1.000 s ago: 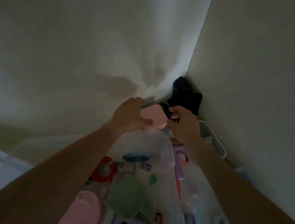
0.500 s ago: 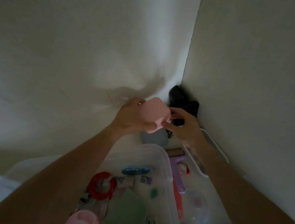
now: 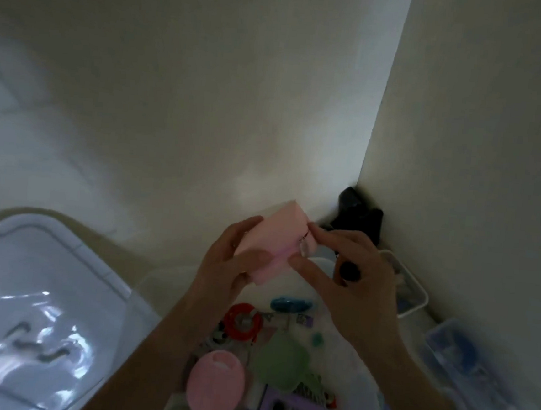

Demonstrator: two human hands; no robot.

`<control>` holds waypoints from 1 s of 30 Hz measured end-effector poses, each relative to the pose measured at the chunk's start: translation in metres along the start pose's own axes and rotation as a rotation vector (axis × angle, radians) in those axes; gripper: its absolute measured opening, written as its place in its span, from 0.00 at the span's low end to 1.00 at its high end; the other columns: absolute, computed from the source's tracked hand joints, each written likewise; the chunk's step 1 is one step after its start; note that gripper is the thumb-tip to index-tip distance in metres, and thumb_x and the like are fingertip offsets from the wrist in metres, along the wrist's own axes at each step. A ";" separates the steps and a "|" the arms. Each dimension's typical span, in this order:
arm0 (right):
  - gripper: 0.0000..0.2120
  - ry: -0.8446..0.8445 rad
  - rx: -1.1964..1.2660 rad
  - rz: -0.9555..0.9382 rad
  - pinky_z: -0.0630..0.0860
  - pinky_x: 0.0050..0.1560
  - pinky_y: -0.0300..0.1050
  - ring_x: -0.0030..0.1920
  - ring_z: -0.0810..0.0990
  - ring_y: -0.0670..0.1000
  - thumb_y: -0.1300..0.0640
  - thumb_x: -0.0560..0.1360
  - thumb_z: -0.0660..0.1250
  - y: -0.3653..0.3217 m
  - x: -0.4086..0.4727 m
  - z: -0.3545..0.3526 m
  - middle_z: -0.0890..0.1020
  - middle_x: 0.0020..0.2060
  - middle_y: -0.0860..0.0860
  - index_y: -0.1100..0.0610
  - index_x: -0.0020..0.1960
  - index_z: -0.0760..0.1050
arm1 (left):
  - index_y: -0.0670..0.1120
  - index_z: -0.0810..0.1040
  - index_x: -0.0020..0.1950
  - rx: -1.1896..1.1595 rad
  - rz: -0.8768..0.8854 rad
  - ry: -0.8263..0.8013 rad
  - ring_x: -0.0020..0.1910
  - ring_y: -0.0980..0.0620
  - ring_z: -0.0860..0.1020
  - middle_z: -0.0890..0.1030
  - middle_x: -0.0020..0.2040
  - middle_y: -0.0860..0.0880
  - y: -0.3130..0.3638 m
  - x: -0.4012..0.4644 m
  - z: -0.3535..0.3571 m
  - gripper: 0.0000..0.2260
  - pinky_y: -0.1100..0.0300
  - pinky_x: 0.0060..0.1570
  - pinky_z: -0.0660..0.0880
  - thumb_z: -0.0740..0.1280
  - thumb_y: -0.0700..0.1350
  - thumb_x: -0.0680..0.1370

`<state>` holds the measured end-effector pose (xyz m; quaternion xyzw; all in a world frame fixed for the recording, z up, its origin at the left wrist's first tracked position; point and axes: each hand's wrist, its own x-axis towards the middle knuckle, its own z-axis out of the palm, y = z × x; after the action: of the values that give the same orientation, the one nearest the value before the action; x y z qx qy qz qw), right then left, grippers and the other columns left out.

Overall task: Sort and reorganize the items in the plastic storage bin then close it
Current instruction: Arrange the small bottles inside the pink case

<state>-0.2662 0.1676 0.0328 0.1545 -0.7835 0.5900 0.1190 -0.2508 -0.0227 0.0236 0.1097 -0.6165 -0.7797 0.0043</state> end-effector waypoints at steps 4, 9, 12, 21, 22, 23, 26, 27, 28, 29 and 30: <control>0.19 0.024 -0.108 -0.126 0.74 0.39 0.36 0.41 0.79 0.43 0.49 0.68 0.78 -0.023 -0.040 0.015 0.81 0.50 0.46 0.52 0.57 0.83 | 0.47 0.76 0.65 0.012 0.037 0.028 0.56 0.42 0.80 0.79 0.61 0.43 -0.010 -0.047 -0.030 0.33 0.53 0.45 0.79 0.77 0.48 0.60; 0.11 0.105 -0.247 -0.301 0.78 0.40 0.39 0.43 0.82 0.44 0.56 0.70 0.78 -0.034 -0.075 0.043 0.84 0.48 0.47 0.54 0.52 0.85 | 0.46 0.74 0.65 0.047 -0.008 0.072 0.60 0.40 0.79 0.77 0.63 0.43 -0.030 -0.079 -0.066 0.37 0.49 0.47 0.81 0.80 0.48 0.57; 0.07 0.084 -0.290 -0.370 0.78 0.36 0.39 0.40 0.81 0.44 0.59 0.73 0.75 -0.033 -0.083 0.054 0.84 0.47 0.47 0.54 0.51 0.85 | 0.51 0.74 0.68 0.140 -0.039 0.033 0.58 0.50 0.82 0.79 0.63 0.51 -0.033 -0.092 -0.078 0.38 0.53 0.47 0.82 0.81 0.49 0.59; 0.02 -0.110 -0.228 -0.195 0.75 0.38 0.35 0.39 0.80 0.40 0.56 0.73 0.75 -0.047 -0.092 0.077 0.82 0.40 0.41 0.51 0.44 0.82 | 0.48 0.78 0.62 -0.097 -0.220 0.295 0.54 0.46 0.83 0.83 0.57 0.45 -0.048 -0.112 -0.066 0.33 0.51 0.51 0.81 0.78 0.57 0.60; 0.02 -0.150 -0.226 -0.210 0.76 0.39 0.36 0.39 0.80 0.40 0.56 0.73 0.74 -0.046 -0.098 0.080 0.82 0.41 0.42 0.52 0.45 0.82 | 0.47 0.79 0.62 -0.192 -0.255 0.339 0.54 0.45 0.84 0.84 0.56 0.44 -0.048 -0.110 -0.065 0.33 0.52 0.51 0.81 0.78 0.57 0.60; 0.02 -0.182 -0.232 -0.231 0.77 0.40 0.38 0.39 0.80 0.40 0.57 0.74 0.74 -0.045 -0.103 0.083 0.82 0.41 0.43 0.52 0.45 0.82 | 0.47 0.79 0.62 -0.247 -0.279 0.377 0.55 0.45 0.83 0.84 0.57 0.44 -0.049 -0.108 -0.065 0.32 0.52 0.51 0.81 0.78 0.57 0.61; 0.02 -0.187 -0.280 -0.314 0.78 0.41 0.40 0.42 0.81 0.42 0.56 0.75 0.72 -0.041 -0.114 0.088 0.83 0.44 0.44 0.53 0.47 0.83 | 0.46 0.80 0.63 -0.282 -0.296 0.433 0.57 0.42 0.82 0.83 0.59 0.42 -0.044 -0.106 -0.064 0.30 0.48 0.54 0.80 0.78 0.57 0.64; 0.03 -0.183 -0.298 -0.350 0.79 0.42 0.41 0.42 0.81 0.43 0.56 0.75 0.72 -0.040 -0.116 0.089 0.83 0.45 0.45 0.54 0.47 0.83 | 0.45 0.80 0.62 -0.301 -0.301 0.423 0.56 0.42 0.83 0.84 0.58 0.42 -0.042 -0.107 -0.062 0.28 0.48 0.54 0.79 0.77 0.56 0.67; 0.03 -0.190 -0.320 -0.385 0.79 0.42 0.41 0.43 0.82 0.44 0.57 0.75 0.72 -0.038 -0.118 0.090 0.83 0.46 0.46 0.54 0.48 0.83 | 0.43 0.81 0.61 -0.336 -0.313 0.397 0.52 0.42 0.83 0.84 0.55 0.42 -0.040 -0.108 -0.060 0.24 0.49 0.51 0.79 0.76 0.55 0.70; 0.02 -0.209 -0.357 -0.420 0.79 0.41 0.43 0.43 0.82 0.46 0.58 0.76 0.72 -0.036 -0.119 0.091 0.84 0.46 0.47 0.55 0.48 0.83 | 0.41 0.82 0.58 -0.381 -0.327 0.361 0.46 0.43 0.83 0.84 0.49 0.43 -0.036 -0.110 -0.057 0.21 0.52 0.47 0.78 0.74 0.54 0.72; 0.03 -0.233 -0.413 -0.458 0.79 0.40 0.44 0.42 0.82 0.47 0.59 0.76 0.71 -0.033 -0.121 0.091 0.84 0.46 0.48 0.55 0.47 0.83 | 0.40 0.81 0.55 -0.423 -0.342 0.327 0.41 0.45 0.80 0.82 0.43 0.43 -0.031 -0.110 -0.055 0.18 0.54 0.42 0.75 0.73 0.53 0.73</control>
<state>-0.1418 0.0838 -0.0079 0.3658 -0.8397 0.3551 0.1871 -0.1293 -0.0520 0.0000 0.3324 -0.4045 -0.8520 -0.0048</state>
